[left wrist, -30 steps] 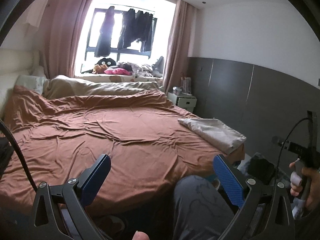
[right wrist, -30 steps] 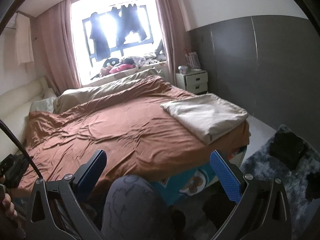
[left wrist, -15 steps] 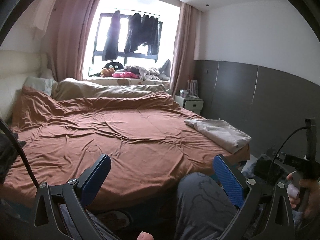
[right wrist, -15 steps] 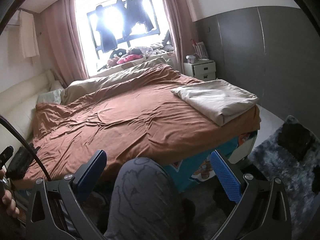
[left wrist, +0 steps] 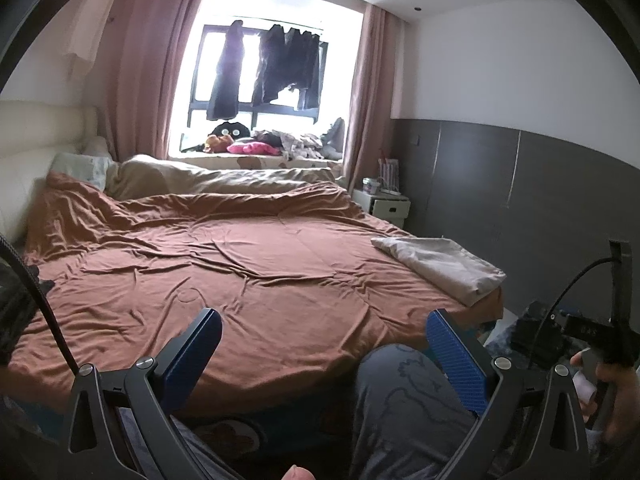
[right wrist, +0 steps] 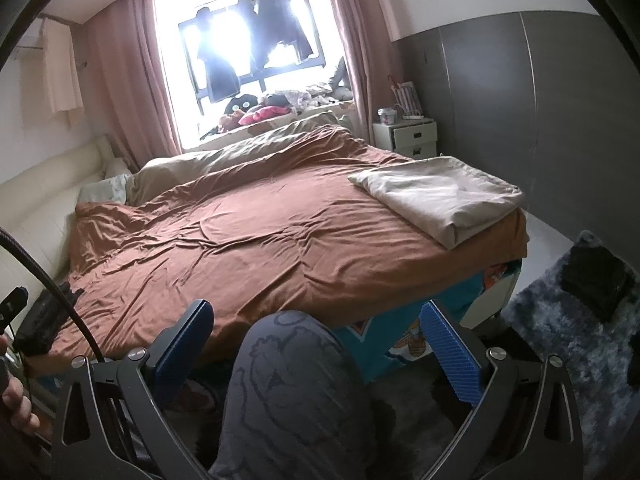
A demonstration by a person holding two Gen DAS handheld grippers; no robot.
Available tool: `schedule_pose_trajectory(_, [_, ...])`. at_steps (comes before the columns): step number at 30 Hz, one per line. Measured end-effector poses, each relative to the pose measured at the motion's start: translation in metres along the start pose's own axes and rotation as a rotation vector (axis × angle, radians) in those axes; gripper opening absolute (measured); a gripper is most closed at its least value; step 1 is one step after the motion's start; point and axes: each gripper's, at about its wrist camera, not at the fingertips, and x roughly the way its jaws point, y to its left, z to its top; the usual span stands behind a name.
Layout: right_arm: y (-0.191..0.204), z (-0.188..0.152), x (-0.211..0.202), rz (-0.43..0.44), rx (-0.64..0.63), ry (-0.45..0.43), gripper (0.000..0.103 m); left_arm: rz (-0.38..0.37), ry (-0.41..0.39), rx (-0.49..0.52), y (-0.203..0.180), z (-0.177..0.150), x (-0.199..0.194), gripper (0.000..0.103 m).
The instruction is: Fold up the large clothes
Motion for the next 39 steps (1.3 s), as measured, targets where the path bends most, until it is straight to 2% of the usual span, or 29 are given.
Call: schedule_pose_trajectory(39, [0.0011,0.0027,-0.0018,0.012,0.011,0.004,0.103,0.016,0.008,0.005,0.0042,-0.002,-0.0021,0.103])
